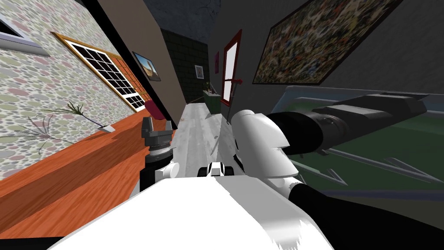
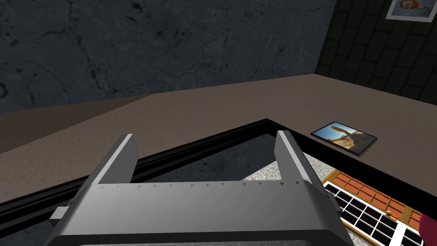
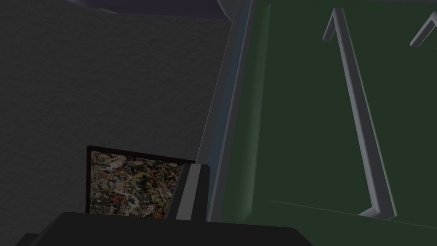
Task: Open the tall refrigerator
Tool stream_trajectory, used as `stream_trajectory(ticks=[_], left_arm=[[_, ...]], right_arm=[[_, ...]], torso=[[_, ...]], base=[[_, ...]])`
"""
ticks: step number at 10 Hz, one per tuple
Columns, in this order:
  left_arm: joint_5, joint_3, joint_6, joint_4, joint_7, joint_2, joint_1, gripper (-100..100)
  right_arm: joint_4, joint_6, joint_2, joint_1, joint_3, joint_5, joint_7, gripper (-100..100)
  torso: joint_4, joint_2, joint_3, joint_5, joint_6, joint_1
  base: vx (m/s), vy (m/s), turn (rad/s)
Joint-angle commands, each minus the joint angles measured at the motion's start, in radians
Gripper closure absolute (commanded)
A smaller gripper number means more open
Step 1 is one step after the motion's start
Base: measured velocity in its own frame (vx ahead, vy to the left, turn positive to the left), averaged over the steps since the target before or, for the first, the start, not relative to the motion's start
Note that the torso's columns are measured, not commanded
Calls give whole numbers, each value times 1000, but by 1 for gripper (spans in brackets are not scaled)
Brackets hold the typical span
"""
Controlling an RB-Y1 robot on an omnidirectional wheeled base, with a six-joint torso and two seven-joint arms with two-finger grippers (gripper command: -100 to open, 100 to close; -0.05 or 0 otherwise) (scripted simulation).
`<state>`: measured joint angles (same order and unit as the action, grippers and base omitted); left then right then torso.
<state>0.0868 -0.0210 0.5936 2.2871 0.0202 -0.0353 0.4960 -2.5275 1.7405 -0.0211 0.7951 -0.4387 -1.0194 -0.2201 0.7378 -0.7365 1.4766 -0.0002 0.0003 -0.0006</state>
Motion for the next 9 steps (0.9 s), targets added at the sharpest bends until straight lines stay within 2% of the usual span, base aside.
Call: stream_trajectory(ticks=[1,3,4,6,9], left_arm=[[0,0,0,0,0,0,0,0],[0,0,0,0,0,0,0,0],[0,0,0,0,0,0,0,0],[0,0,0,0,0,0,0,0],[0,0,0,0,0,0,0,0]], right_arm=[[17,-56,-27,-8,2,12,-7,-100],[48,-118,-64,-27,8,42,-25,-100],[48,-131,-64,-27,8,42,-25,-100],[89,-194,-98,-54,17,89,-54,-100],[163,-259,-143,-106,37,180,-116,-100]], torso=[[-1,4,3,0,0,1],[-1,2,2,0,0,1],[0,0,0,0,0,1],[1,-3,-1,0,0,1],[0,-1,0,0,0,0]], base=[[2,4,-16],[21,4,-46],[21,7,-19],[21,6,-67],[42,4,-114]])
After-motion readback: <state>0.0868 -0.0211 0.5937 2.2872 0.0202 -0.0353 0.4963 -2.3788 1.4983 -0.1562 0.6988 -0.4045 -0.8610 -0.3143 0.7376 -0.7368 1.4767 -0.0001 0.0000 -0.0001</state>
